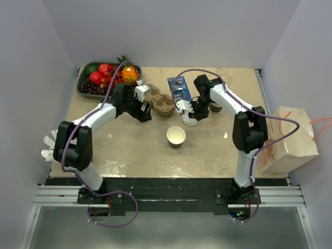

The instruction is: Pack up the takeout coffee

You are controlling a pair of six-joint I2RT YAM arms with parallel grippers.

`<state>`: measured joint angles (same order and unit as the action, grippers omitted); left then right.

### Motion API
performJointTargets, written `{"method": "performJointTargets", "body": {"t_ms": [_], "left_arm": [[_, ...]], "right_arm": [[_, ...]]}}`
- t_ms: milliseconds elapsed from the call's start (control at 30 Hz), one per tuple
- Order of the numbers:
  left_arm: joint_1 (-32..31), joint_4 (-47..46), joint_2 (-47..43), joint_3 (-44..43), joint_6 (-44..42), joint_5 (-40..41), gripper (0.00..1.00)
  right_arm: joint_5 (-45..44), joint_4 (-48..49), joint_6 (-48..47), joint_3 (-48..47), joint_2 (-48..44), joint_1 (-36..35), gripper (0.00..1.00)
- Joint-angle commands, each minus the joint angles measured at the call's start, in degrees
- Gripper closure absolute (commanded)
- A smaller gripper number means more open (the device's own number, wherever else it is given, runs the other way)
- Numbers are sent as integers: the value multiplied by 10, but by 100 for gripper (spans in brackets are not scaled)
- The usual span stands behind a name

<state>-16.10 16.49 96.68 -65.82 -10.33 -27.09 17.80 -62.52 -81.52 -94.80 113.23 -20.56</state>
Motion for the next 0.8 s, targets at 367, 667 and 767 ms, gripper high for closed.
{"method": "performJointTargets", "body": {"t_ms": [367, 667, 767], "left_arm": [[20, 11, -11, -1, -15, -3, 11], [20, 10, -10, -1, -10, -4, 11], [20, 8, -8, -3, -8, -5, 11]], "right_arm": [[21, -70, -76, -39, 17, -9, 71], [17, -42, -56, -35, 21, -12, 72], [14, -44, -56, -35, 27, -13, 73]]}}
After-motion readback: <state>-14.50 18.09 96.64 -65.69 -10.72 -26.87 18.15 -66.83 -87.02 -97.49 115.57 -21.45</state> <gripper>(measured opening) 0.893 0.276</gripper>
